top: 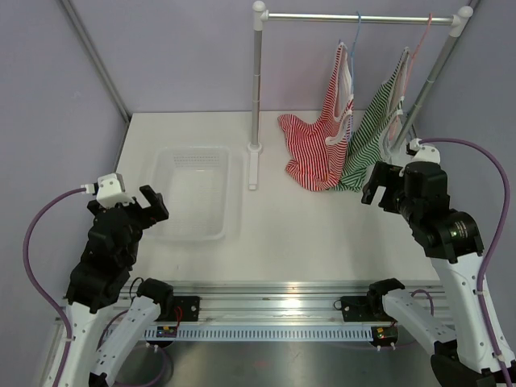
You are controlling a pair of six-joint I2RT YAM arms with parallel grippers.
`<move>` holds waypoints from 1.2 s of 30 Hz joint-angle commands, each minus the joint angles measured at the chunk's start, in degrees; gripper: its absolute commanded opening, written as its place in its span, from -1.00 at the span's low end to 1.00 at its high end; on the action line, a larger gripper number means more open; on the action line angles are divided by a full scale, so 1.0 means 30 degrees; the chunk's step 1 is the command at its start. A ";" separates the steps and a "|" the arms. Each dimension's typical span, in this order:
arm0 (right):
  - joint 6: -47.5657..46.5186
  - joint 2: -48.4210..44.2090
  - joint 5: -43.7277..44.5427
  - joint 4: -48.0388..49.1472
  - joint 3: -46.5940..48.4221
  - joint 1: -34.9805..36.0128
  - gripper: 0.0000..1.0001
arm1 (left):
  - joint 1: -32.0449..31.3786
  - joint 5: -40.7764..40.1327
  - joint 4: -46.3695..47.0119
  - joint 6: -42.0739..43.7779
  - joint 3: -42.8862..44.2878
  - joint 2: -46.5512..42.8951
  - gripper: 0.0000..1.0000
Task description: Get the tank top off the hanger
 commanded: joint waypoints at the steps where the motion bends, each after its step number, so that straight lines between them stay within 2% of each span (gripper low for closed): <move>1: 0.0297 0.0022 -0.0954 0.1378 0.0913 0.0103 0.99 | 0.0095 0.0359 0.1138 -0.0107 -0.0206 0.0172 0.98; 4: 0.0561 -0.0009 -0.2537 0.3305 0.1206 0.0103 0.99 | 0.0095 0.0476 0.1225 -0.0078 -0.0264 0.0144 0.98; 8: 0.0269 0.1624 -0.4269 0.4631 0.2550 0.0103 0.99 | 0.0124 0.0535 0.1196 -0.0049 -0.0410 -0.0003 0.98; 18: -0.1195 0.8101 -0.2633 0.5628 0.9488 0.0103 0.99 | 0.0271 0.0945 0.1343 0.0010 -0.0762 -0.0208 0.98; 20: -0.1722 0.9970 -0.2251 0.5337 1.1302 0.0103 0.83 | 0.0271 0.1121 0.1430 0.0039 -0.0850 -0.0237 0.98; 26: -0.3100 1.4365 -0.0289 0.4518 1.5321 0.0103 0.63 | 0.0300 0.1501 0.1489 0.0126 -0.0909 -0.0062 0.98; 29: -0.3774 1.6738 -0.0169 0.3201 1.8367 0.0132 0.47 | 0.0300 0.1735 0.1489 0.0127 -0.0938 -0.0091 0.98; 30: -0.3891 1.7417 -0.0082 0.2762 1.9999 0.0132 0.33 | 0.0300 0.1736 0.1489 0.0127 -0.0938 -0.0120 0.98; 33: -0.4360 1.9762 -0.0052 0.1004 2.3084 0.0103 0.14 | 0.0300 0.1795 0.1460 0.0127 -0.0967 -0.0295 0.98; 36: -0.4507 2.1200 0.0385 0.0005 2.5021 0.0103 0.09 | 0.0300 0.1853 0.1431 0.0098 -0.0997 -0.0413 0.98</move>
